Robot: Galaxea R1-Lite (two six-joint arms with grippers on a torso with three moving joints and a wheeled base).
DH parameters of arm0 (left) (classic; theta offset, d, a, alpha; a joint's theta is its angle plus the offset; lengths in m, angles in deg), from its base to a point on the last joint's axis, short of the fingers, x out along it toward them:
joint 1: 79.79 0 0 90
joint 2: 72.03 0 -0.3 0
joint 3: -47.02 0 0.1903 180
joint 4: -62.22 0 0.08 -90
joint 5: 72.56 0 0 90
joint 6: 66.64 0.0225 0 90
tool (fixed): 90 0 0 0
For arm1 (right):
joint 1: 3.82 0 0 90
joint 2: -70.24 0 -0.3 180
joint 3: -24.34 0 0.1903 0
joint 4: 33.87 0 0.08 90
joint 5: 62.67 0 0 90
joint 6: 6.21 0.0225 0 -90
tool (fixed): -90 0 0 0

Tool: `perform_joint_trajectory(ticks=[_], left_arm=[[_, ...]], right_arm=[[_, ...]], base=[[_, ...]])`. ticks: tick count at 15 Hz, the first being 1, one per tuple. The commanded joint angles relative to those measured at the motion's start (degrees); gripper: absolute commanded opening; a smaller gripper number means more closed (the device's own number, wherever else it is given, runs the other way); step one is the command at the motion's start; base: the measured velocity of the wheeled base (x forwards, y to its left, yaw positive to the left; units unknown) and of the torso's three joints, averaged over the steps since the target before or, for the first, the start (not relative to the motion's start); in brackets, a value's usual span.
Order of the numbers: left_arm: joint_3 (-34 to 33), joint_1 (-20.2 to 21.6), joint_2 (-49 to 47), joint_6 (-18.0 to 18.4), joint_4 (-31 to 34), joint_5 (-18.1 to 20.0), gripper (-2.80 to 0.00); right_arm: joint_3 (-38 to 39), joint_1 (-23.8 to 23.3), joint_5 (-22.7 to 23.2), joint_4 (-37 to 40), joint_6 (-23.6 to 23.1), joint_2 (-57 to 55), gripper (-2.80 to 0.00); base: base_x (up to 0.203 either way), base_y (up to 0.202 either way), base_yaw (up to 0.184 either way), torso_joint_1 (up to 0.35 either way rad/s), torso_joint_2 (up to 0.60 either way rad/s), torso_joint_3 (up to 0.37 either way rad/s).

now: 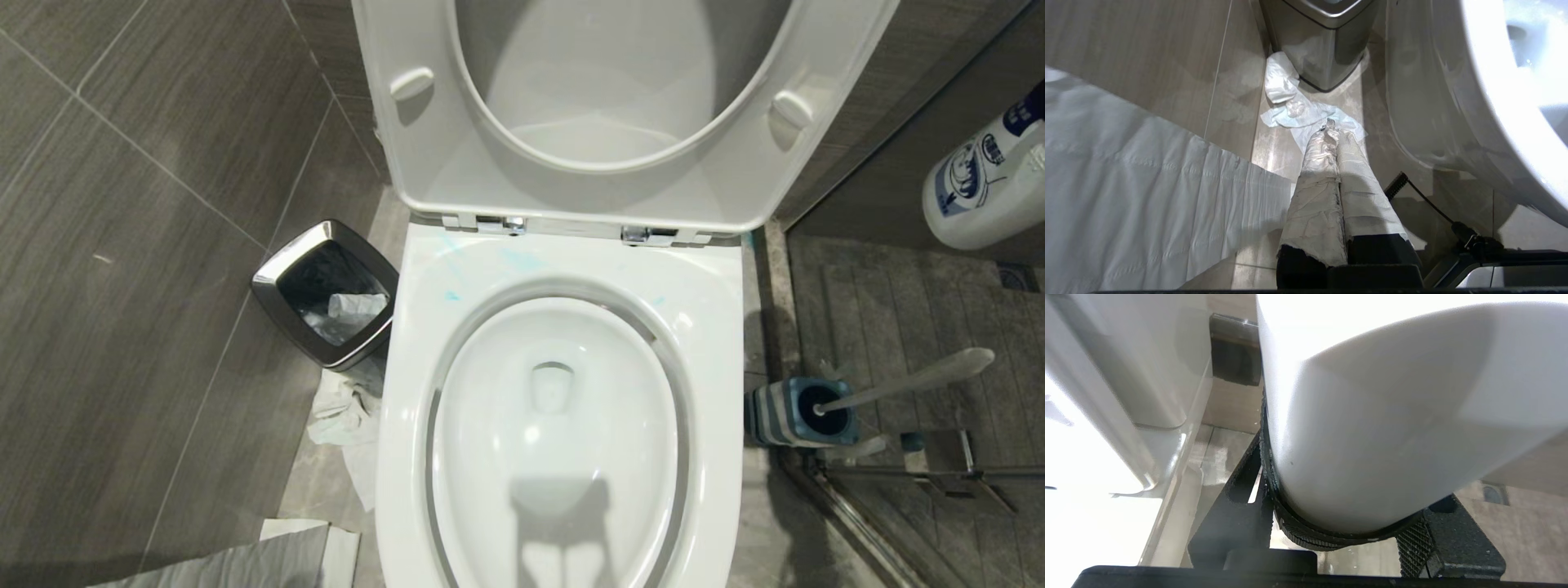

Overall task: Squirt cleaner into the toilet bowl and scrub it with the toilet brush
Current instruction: Pour in the cleaning agent

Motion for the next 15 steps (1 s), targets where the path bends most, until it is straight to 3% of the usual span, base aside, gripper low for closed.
perform_joint_trajectory(ticks=[1,9,15], left_arm=[[-0.1,0.0,0.0,0.0,0.0,0.0,-2.80],[-0.1,0.0,0.0,0.0,0.0,0.0,-2.80],[-0.1,0.0,0.0,-0.1,0.0,0.0,-2.80]], right_arm=[[0.4,0.0,0.0,0.7,-0.1,0.8,-2.80],[1.4,0.7,0.5,1.9,0.0,1.4,-2.80],[1.7,6.8,0.0,9.6,0.0,4.7,-2.80]], base=[[0.000,0.000,0.000,-0.007,0.00,0.203],[0.000,0.000,0.000,0.001,0.00,0.200],[0.000,0.000,0.000,0.000,0.00,0.202]])
